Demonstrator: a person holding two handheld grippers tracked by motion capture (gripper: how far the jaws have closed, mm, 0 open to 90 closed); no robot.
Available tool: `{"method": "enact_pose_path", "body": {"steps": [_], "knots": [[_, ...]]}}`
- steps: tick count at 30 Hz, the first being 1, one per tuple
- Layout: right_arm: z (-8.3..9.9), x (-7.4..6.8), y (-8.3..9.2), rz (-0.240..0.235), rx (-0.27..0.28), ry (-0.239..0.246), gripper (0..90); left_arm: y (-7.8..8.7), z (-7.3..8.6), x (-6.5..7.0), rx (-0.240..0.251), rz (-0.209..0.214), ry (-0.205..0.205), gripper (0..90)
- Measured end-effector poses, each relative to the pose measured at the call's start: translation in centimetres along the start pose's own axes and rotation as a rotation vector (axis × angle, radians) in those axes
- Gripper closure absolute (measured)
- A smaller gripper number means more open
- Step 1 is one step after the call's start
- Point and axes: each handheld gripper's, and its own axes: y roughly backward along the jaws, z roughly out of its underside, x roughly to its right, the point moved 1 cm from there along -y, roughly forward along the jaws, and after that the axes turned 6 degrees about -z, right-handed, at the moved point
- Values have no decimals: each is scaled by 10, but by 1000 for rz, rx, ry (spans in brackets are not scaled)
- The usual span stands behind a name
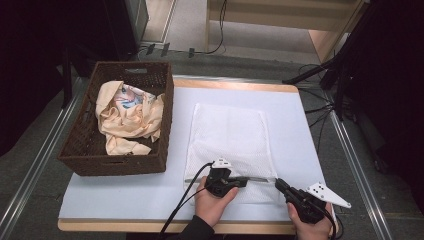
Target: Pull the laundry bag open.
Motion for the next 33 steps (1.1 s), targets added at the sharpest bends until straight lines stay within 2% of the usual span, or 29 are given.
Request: {"method": "enact_pose_path", "body": {"steps": [9, 21, 30, 31, 33], "knots": [[-2, -1, 3, 18, 9, 14, 893, 11, 4, -8, 0, -42, -18, 875], [-2, 0, 5, 26, 17, 15, 893, 28, 9, -21, 6, -93, -6, 875], [-3, -3, 5, 23, 15, 22, 893, 33, 11, -25, 8, -93, -7, 875], [-3, -3, 5, 22, 14, 22, 893, 34, 12, -25, 9, -107, -11, 875], [-3, -3, 6, 25, 14, 22, 893, 34, 12, -25, 13, -94, -6, 875]]}}
